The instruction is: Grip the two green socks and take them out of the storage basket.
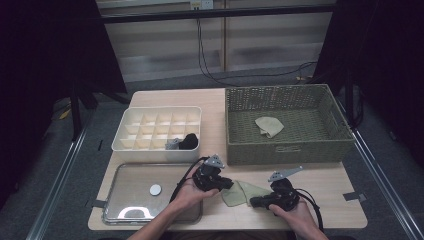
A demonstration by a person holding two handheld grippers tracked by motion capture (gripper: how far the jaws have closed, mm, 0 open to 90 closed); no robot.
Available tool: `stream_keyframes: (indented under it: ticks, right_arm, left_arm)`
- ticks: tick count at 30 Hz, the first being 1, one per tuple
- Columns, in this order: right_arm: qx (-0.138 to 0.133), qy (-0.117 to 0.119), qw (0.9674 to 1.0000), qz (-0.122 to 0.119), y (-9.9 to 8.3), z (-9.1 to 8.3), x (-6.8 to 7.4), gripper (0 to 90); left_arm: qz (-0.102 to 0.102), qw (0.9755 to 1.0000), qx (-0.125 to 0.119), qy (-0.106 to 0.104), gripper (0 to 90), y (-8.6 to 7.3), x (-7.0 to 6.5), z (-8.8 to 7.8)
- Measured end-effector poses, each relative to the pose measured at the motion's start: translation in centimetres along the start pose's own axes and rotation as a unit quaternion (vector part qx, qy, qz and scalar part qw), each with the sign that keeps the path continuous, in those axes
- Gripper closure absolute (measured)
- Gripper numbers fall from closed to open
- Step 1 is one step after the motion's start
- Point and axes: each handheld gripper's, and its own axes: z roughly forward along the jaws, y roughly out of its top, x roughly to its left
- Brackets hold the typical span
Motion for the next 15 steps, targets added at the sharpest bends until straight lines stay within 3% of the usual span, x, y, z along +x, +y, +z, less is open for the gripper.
stream_keyframes:
  ticks: [5,8,15]
  right_arm:
    - [0.001,0.0,1.0,0.001,0.0,0.0,0.0,88.9]
    - [0.001,0.0,1.0,0.001,0.0,0.0,0.0,88.8]
    - [-0.002,-0.008,1.0,0.0,0.7,0.4,-0.3,88.8]
  left_arm:
    - [0.007,0.9993,-0.036,-0.001,89.7,0.8,-0.5,-1.6]
    - [0.019,0.9975,-0.067,-0.004,89.9,1.4,-1.2,-3.0]
    - [0.069,0.9945,-0.071,-0.034,89.9,1.5,-3.8,-3.4]
